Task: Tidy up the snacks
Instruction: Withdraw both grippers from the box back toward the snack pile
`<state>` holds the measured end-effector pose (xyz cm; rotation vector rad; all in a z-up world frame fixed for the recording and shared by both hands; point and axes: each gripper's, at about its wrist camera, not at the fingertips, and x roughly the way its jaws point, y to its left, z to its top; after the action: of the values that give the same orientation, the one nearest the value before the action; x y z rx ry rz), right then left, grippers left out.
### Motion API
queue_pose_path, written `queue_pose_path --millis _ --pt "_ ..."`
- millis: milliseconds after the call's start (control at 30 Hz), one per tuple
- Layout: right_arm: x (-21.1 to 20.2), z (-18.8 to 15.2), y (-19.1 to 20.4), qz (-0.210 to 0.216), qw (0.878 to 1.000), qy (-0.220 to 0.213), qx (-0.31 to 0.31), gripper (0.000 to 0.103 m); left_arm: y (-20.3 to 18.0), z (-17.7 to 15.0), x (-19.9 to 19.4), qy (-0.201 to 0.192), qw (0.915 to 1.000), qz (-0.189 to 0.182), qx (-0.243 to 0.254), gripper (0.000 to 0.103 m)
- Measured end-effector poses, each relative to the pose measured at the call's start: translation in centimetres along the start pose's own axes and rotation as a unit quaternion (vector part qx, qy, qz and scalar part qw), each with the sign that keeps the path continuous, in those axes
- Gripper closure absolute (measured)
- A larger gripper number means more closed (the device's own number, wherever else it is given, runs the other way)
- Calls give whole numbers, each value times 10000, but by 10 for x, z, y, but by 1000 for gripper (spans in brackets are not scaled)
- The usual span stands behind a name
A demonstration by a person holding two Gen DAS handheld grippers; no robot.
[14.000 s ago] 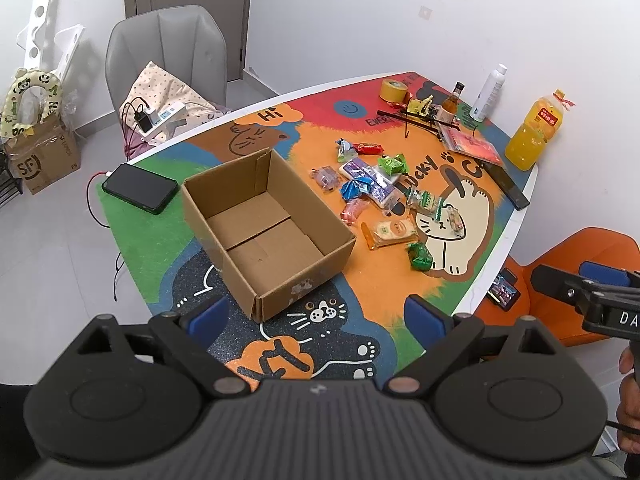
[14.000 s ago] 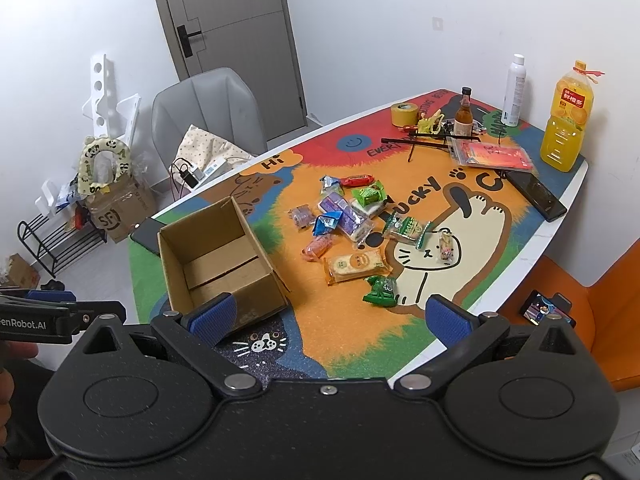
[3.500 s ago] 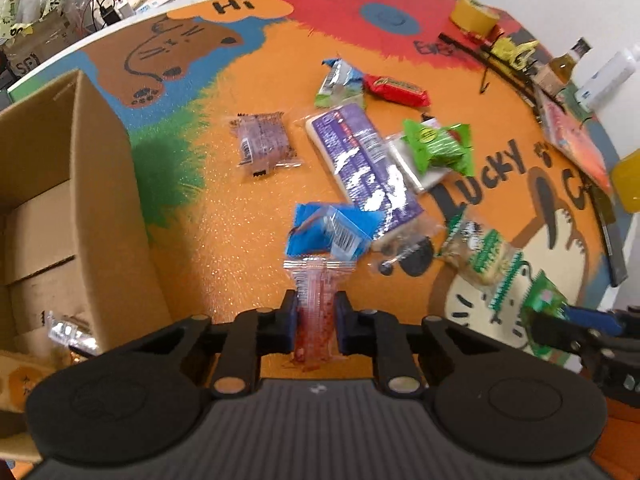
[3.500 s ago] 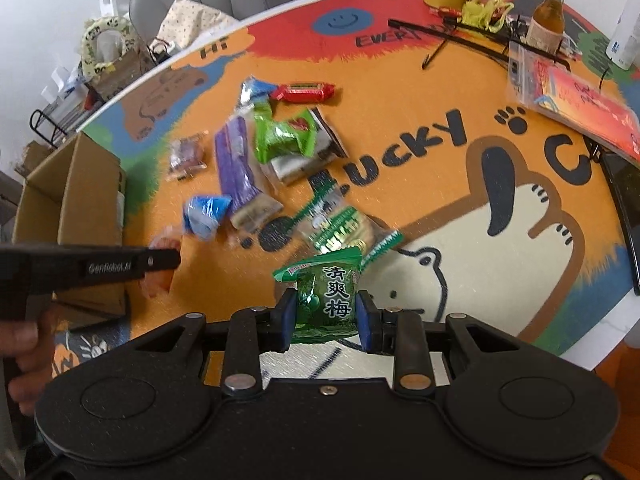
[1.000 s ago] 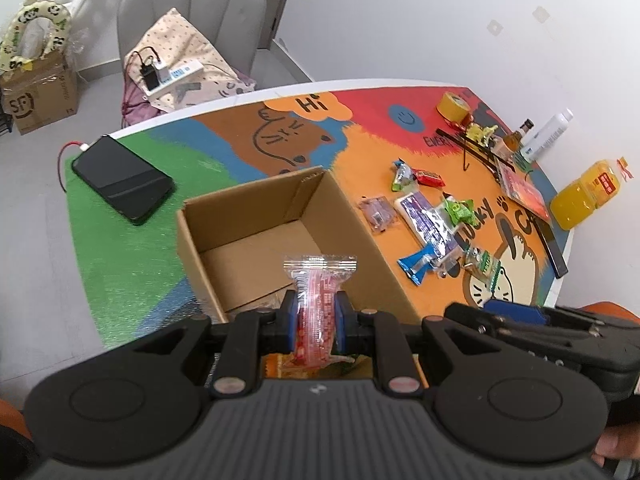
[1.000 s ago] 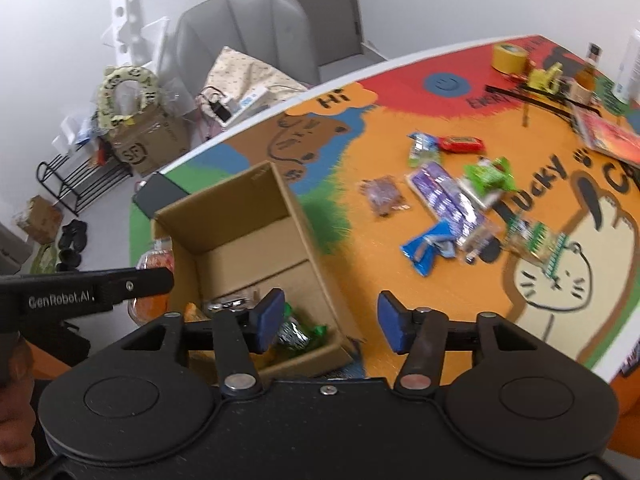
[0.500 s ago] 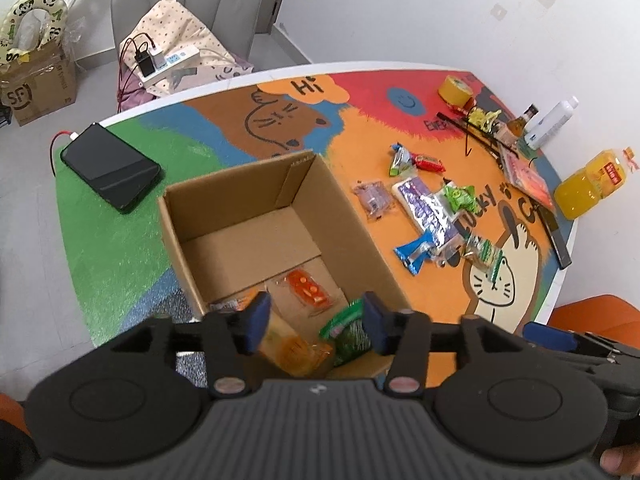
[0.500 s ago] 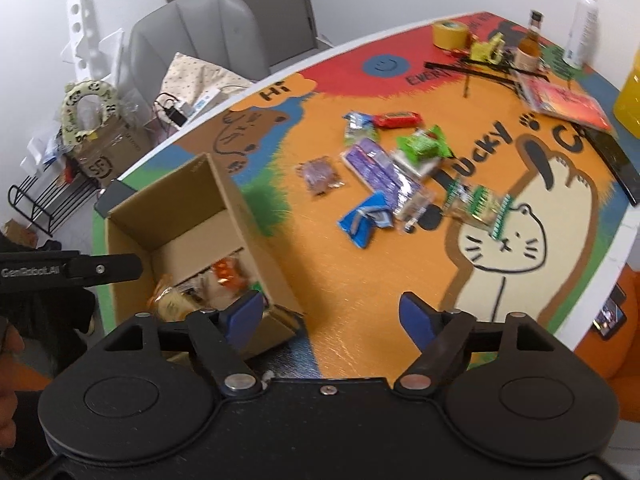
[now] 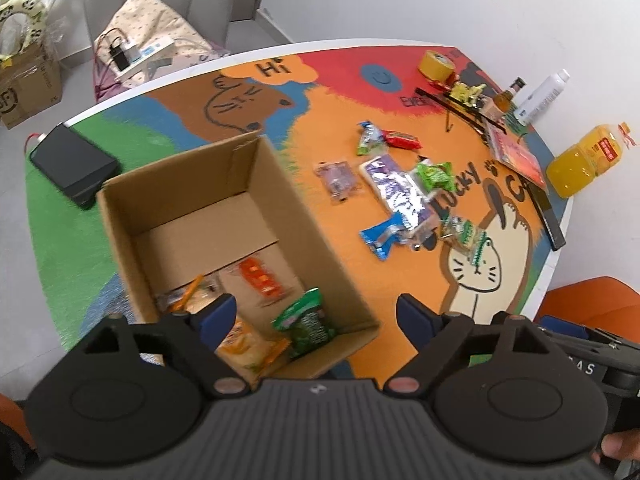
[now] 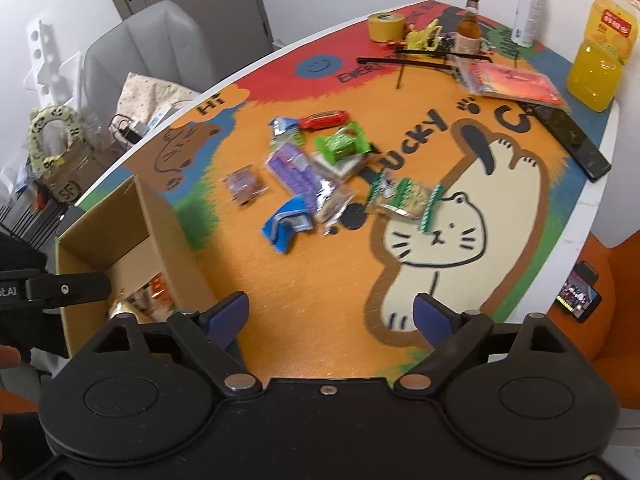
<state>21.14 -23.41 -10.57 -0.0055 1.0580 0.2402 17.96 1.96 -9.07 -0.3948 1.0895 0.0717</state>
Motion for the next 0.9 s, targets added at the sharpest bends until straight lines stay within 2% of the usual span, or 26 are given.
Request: queue_pose_path --millis 400,567,767,900 --pt "17 30 -43 32 9997 -53 -238 11 -56 25 31 39 9996 -32 268 16" --pt "37 45 -62 39 9985 82 -535 11 -75 36 51 92 9994 -15 329 16" --pt "59 62 -82 188 9960 172 -862 11 -93 45 78 205 9993 82 294 19" --pt "74 73 -90 243 9933 234 -1108 11 -103 50 97 301 9989 224 273 26"
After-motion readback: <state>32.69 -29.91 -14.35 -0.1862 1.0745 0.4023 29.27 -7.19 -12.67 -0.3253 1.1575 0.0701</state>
